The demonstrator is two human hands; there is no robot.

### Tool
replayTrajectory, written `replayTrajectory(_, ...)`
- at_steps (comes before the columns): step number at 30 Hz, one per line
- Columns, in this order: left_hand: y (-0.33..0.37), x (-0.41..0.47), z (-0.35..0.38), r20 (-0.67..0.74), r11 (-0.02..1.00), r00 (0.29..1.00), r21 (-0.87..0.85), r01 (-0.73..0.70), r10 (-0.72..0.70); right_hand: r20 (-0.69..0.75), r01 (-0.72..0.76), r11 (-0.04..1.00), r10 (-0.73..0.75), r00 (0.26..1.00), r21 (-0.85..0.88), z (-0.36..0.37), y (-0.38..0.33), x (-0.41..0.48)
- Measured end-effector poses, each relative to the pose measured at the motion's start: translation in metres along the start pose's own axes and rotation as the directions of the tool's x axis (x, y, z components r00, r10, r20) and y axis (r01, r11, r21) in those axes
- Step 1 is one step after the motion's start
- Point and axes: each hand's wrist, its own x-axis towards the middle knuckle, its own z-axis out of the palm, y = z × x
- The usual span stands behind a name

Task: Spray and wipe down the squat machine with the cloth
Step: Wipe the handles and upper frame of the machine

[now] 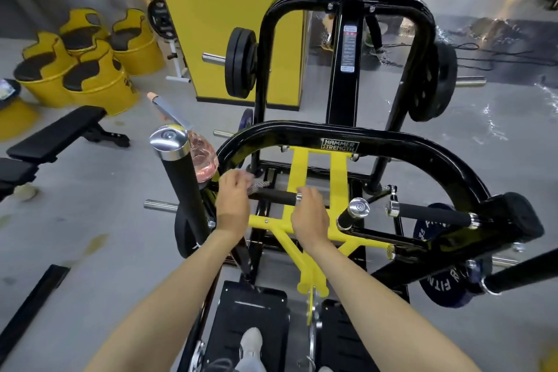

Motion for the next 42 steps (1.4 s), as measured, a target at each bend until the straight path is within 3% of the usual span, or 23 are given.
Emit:
replayTrajectory(2,-0.019,0.003,-0.004,-0.002,0.984,1.000,0.176,0.025,-0.025,0.151,0.203,0.972,-0.185,0.971,-0.120,0.005,-0.008,0.005)
replayTrajectory(5,-0.044,-0.003,0.011,0.098,0.871,0.993,0.479,-0.109,0.071,0.393,0.336,0.918,-0.234,0.889,-0.212,0.011,-0.019,0.011)
replayTrajectory(11,-0.036,0.001,0.009,0.181,0.595,0.971,0.768,-0.237,0.153,0.449,0.366,0.857,-0.184,0.874,-0.362,0.010,-0.033,0.021)
replayTrajectory(14,-0.017,0.017,0.002,0.228,0.569,0.974,0.801,-0.189,0.003,0.506,0.339,0.882,-0.139,0.851,-0.328,0.008,-0.037,0.029)
replayTrajectory(16,-0.007,0.028,0.001,0.298,0.585,0.949,0.790,-0.183,-0.106,0.554,0.309,0.906,-0.106,0.826,-0.288,0.003,-0.037,0.036)
replayTrajectory(19,-0.007,0.040,0.005,0.289,0.559,0.956,0.802,-0.211,-0.054,0.578,0.281,0.923,-0.083,0.811,-0.262,0.002,-0.036,0.038)
replayTrajectory(26,-0.013,0.024,-0.001,0.283,0.611,0.959,0.755,-0.239,0.027,0.618,0.213,0.967,-0.081,0.782,-0.143,-0.002,-0.029,0.033)
replayTrajectory(35,-0.010,-0.011,-0.006,0.135,0.731,0.979,0.682,0.020,-0.154,0.608,0.171,0.978,-0.066,0.791,-0.116,-0.004,-0.033,0.030)
replayTrajectory(38,-0.007,-0.010,-0.010,0.163,0.850,0.951,0.506,0.147,-0.262,0.622,0.183,0.974,-0.060,0.781,-0.135,-0.006,-0.034,0.029)
replayTrajectory(42,-0.006,-0.015,-0.007,0.056,0.916,0.942,0.257,0.308,-0.332,0.628,0.192,0.969,-0.055,0.776,-0.152,-0.008,-0.035,0.029)
